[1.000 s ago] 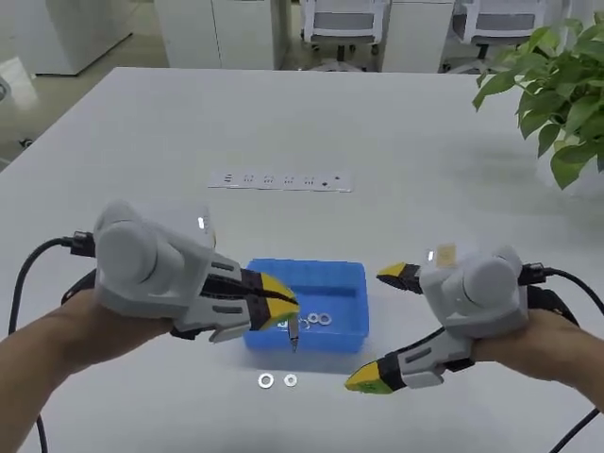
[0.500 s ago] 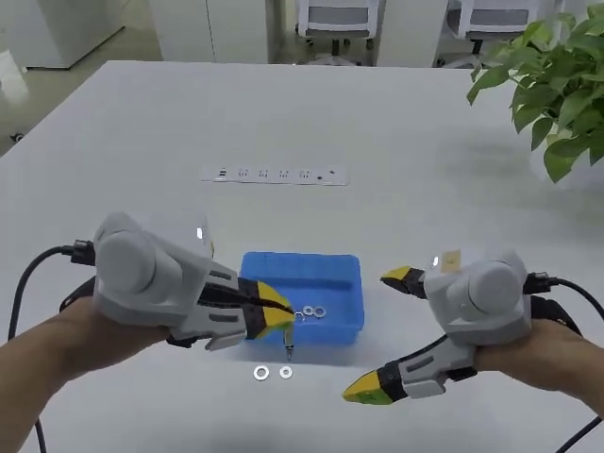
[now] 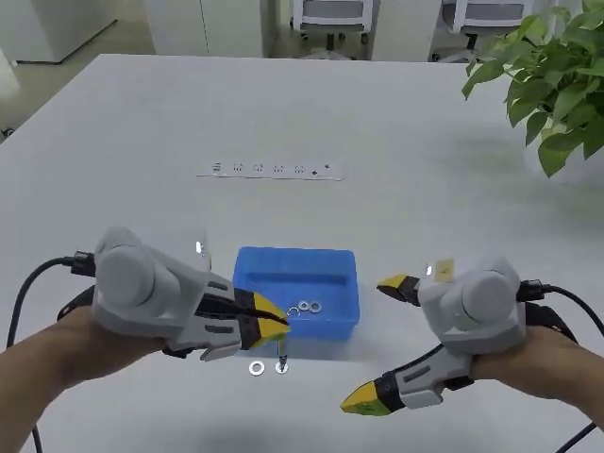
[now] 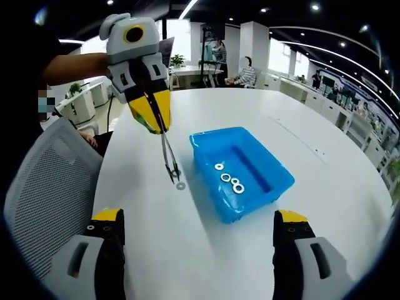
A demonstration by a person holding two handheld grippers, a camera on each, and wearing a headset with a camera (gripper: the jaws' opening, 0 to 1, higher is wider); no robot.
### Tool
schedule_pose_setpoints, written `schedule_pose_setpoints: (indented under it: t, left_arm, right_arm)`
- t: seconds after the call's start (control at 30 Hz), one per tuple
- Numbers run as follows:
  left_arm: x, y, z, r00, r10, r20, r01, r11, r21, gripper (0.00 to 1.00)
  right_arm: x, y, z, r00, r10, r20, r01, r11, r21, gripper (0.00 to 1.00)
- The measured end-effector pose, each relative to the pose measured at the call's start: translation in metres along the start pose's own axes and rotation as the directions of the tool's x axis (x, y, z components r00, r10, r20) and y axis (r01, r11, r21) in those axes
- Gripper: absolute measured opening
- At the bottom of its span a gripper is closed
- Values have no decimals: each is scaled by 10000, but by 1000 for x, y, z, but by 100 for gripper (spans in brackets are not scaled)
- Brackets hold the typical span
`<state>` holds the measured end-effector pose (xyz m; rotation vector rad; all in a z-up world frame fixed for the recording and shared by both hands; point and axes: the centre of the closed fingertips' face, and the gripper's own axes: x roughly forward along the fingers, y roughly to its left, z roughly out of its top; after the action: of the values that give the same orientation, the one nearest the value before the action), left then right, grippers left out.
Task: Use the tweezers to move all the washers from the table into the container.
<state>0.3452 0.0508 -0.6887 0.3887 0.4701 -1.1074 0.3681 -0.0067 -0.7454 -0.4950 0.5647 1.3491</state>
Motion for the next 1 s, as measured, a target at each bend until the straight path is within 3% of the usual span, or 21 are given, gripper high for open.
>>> schedule_pose_setpoints:
  t: [0.8, 1.0]
  left_arm:
    - [8, 1, -9, 9999, -101, -92, 103, 9997, 215, 5]
    - [6, 4, -10, 9999, 40, -118, -42, 9999, -125, 5]
  right_arm:
    - [1, 6, -9, 9997, 131, -201, -129, 9998, 132, 98]
    - [3, 8, -7, 9996, 203, -217, -203, 9998, 40, 98]
